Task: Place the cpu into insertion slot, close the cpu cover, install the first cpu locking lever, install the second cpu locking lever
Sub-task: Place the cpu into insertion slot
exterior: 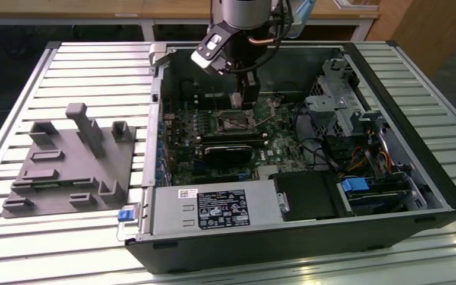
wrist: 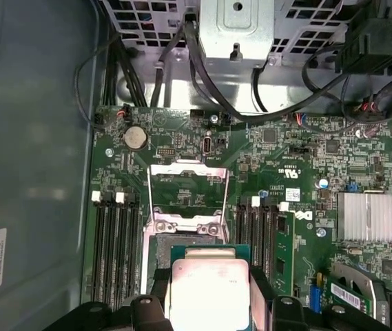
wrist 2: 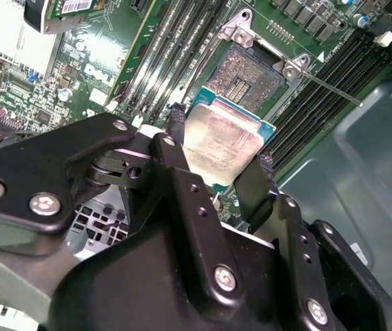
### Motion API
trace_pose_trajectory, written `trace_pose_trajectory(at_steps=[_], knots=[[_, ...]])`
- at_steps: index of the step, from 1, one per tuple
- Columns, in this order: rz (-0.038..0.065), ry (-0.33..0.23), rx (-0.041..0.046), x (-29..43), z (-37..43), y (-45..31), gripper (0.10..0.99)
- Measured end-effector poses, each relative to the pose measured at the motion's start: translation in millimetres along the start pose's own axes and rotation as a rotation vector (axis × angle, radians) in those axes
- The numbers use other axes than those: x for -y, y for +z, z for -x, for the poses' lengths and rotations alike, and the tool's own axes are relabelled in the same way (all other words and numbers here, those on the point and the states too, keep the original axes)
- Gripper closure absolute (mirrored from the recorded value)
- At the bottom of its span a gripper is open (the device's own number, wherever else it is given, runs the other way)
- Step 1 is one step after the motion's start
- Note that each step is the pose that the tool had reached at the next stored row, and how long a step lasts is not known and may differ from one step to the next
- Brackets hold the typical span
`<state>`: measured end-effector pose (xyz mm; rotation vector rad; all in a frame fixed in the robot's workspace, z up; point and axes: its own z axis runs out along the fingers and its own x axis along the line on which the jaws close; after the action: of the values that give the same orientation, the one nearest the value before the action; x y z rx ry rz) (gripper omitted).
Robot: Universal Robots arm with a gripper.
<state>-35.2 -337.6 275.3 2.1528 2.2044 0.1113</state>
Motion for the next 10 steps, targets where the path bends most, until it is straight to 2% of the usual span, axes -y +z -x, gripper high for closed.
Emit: trace_pose_trajectory(at_steps=[10], knots=[[0.000, 0.000, 0.0001, 0.7, 0.0, 2.1, 0.549]])
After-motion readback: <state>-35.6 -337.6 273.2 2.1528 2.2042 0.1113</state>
